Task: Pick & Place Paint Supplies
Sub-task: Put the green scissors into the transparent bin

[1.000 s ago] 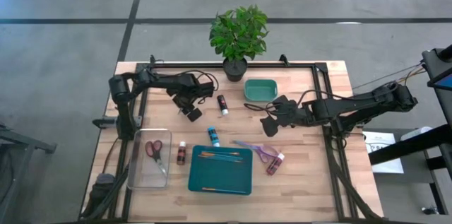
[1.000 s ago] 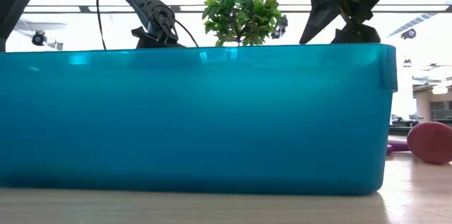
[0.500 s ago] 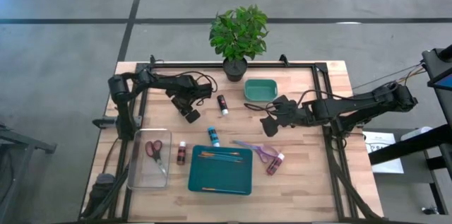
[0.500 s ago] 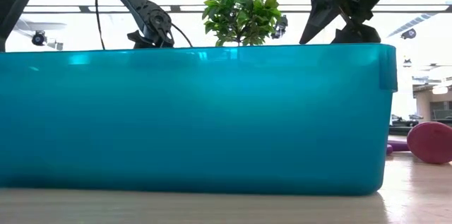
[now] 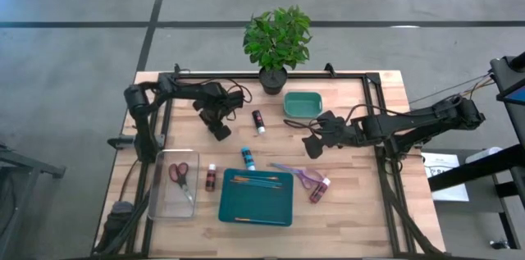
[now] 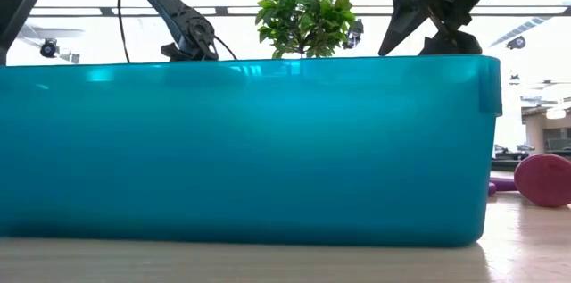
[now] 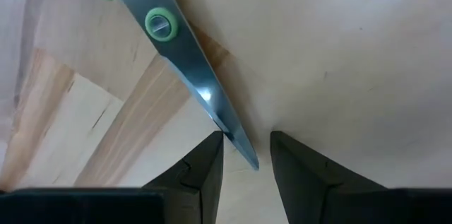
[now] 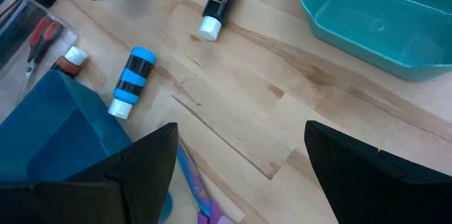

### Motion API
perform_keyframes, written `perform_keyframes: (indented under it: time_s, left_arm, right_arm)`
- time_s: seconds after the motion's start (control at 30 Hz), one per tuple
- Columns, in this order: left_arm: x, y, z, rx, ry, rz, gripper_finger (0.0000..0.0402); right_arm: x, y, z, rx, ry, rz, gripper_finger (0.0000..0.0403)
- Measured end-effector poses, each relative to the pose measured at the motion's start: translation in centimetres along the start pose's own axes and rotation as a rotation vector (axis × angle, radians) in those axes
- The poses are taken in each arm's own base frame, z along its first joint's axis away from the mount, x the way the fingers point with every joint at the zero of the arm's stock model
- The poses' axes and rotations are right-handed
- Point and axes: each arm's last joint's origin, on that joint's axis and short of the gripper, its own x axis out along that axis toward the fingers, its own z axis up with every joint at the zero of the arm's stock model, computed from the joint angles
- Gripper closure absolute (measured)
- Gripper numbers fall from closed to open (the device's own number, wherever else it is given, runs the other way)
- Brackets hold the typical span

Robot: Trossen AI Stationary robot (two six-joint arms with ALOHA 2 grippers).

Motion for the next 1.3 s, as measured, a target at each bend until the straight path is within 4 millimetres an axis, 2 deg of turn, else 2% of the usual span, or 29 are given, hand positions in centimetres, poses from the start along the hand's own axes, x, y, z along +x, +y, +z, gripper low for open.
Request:
perform_keyframes:
  time_s: [0.33,0.73,1.3]
  left_arm:
    - [0.06,0.76,0.16,-0.026,0.005,-0.024,0.0279]
    - [0.0,0.77,0.13,-0.128,0.005,-0.026,0.0394]
    - [-0.51,0.84,0.23,-0.153,-0.046,-0.033,0.0398]
  right_arm:
    - [0.0,0.03,-0.04,0.0,0.013,0.008,0.01]
    - [-0.22,0.35,-0.52,-0.01,0.027,0.027,0.01]
    - [-0.32,0.5,-0.75,-0.015,0.031,0.034,0.01]
